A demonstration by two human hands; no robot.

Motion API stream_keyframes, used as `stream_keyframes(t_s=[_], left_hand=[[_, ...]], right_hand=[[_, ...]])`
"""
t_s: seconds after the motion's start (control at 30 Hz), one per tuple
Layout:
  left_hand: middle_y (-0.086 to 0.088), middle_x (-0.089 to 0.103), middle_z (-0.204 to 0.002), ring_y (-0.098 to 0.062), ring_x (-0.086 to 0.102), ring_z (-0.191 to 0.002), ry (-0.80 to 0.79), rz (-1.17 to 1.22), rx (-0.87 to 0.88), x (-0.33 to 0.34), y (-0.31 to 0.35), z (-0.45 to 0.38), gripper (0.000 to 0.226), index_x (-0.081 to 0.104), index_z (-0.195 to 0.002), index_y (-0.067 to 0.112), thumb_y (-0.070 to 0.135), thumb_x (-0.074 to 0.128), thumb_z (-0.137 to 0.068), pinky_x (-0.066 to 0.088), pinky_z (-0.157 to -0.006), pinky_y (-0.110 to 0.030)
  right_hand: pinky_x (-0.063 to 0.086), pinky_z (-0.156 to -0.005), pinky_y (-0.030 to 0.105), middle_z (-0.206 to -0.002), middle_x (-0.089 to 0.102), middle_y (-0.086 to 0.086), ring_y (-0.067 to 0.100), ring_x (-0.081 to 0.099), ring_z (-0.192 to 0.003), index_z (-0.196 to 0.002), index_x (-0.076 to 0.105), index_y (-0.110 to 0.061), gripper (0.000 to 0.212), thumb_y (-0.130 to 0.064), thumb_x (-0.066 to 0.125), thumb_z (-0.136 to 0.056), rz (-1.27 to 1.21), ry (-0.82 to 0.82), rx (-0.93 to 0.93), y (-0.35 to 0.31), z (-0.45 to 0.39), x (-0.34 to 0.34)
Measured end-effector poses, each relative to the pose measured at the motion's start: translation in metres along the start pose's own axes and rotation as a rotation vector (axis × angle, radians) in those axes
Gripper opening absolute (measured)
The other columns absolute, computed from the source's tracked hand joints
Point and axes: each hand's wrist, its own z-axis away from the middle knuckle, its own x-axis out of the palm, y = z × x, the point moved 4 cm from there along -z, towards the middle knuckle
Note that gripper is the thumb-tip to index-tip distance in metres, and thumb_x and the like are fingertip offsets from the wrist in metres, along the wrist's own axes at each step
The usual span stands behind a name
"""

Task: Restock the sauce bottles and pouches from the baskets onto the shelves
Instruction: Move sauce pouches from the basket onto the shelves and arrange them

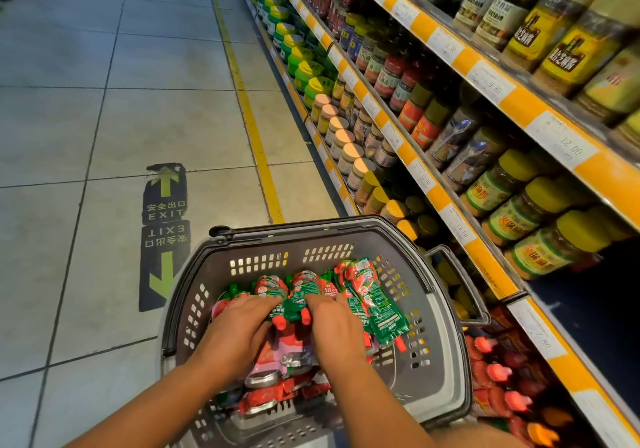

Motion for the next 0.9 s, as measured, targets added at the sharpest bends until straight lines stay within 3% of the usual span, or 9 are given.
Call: stream_keyframes(t_s=[0.13, 0.2, 0.3, 0.37, 0.47, 0.63, 0.8, 0.9], left_hand=[[0.010, 0.068, -0.116, -0.013, 0.064, -0.104, 0.085, 0.097, -0.119, -0.013, 0.006, 0.002, 0.041, 0.054, -0.137, 0.037, 0.021, 0.060, -0.100, 0.055, -0.086, -0.033], [0.007, 0.071, -0.108, -0.015, 0.066, -0.095, 0.100, 0.153, -0.164, -0.018, 0.008, 0.000, 0.034, 0.061, -0.130, 0.035, 0.017, 0.062, -0.100, 0.055, -0.079, -0.038], [0.010, 0.075, -0.102, -0.009, 0.068, -0.088, 0.143, 0.212, -0.178, -0.027, 0.011, -0.003, 0.030, 0.071, -0.123, 0.029, 0.013, 0.064, -0.099, 0.053, -0.072, -0.031], [0.017, 0.072, -0.085, 0.001, 0.065, -0.073, 0.162, 0.238, -0.201, -0.033, 0.011, -0.004, 0.026, 0.074, -0.117, 0.031, 0.014, 0.063, -0.100, 0.045, -0.060, -0.022], [0.014, 0.065, -0.063, -0.002, 0.060, -0.055, 0.222, 0.265, -0.230, -0.045, 0.011, -0.008, 0.020, 0.075, -0.106, 0.034, 0.018, 0.063, -0.100, 0.039, -0.047, -0.025], [0.009, 0.071, -0.075, -0.009, 0.068, -0.065, 0.262, 0.351, -0.269, -0.063, 0.012, -0.015, 0.011, 0.070, -0.096, 0.031, 0.032, 0.061, -0.101, 0.058, -0.058, -0.045], [0.017, 0.074, -0.079, -0.007, 0.070, -0.064, 0.280, 0.428, -0.201, -0.078, 0.040, -0.007, 0.011, 0.071, -0.095, 0.047, 0.043, 0.061, -0.100, 0.060, -0.056, -0.044], [0.010, 0.077, -0.082, -0.017, 0.075, -0.072, 0.288, 0.557, -0.192, -0.090, 0.070, -0.005, 0.010, 0.073, -0.097, 0.051, 0.046, 0.065, -0.098, 0.062, -0.066, -0.053]], right_hand=[[0.032, -0.060, 0.035, -0.077, 0.043, -0.007, 0.023, 0.046, -0.079, -0.096, 0.060, -0.025, 0.025, -0.003, 0.052, -0.089, -0.093, 0.115, 0.038, 0.003, 0.005, -0.012], [0.040, -0.061, 0.036, -0.084, 0.058, -0.006, 0.023, 0.053, -0.078, -0.106, 0.065, -0.028, 0.025, -0.011, 0.049, -0.097, -0.159, 0.185, 0.055, 0.006, 0.008, -0.017], [0.051, -0.066, 0.038, -0.097, 0.071, -0.005, 0.022, 0.065, -0.084, -0.114, 0.068, -0.030, 0.025, -0.023, 0.046, -0.104, -0.259, 0.279, 0.079, 0.012, 0.015, -0.026], [0.054, -0.070, 0.039, -0.098, 0.072, -0.007, 0.021, 0.066, -0.084, -0.115, 0.067, -0.030, 0.023, -0.027, 0.047, -0.105, -0.326, 0.318, 0.118, 0.016, 0.020, -0.031], [0.054, -0.071, 0.037, -0.097, 0.074, -0.006, 0.020, 0.067, -0.083, -0.117, 0.071, -0.030, 0.023, -0.027, 0.052, -0.104, -0.432, 0.371, 0.190, 0.022, 0.029, -0.039], [0.051, -0.063, 0.029, -0.090, 0.073, -0.007, 0.011, 0.065, -0.075, -0.114, 0.076, -0.028, 0.021, -0.026, 0.057, -0.104, -0.657, 0.464, 0.328, 0.042, 0.047, -0.058], [0.048, -0.058, 0.034, -0.079, 0.068, -0.005, 0.010, 0.062, -0.070, -0.099, 0.073, -0.022, 0.017, -0.027, 0.058, -0.104, -0.774, 0.617, 0.373, 0.062, 0.077, -0.089], [0.042, -0.057, 0.014, -0.083, 0.066, -0.016, -0.002, 0.061, -0.073, -0.105, 0.075, -0.021, 0.015, -0.026, 0.062, -0.103, -0.864, 0.749, 0.387, 0.081, 0.101, -0.118]])
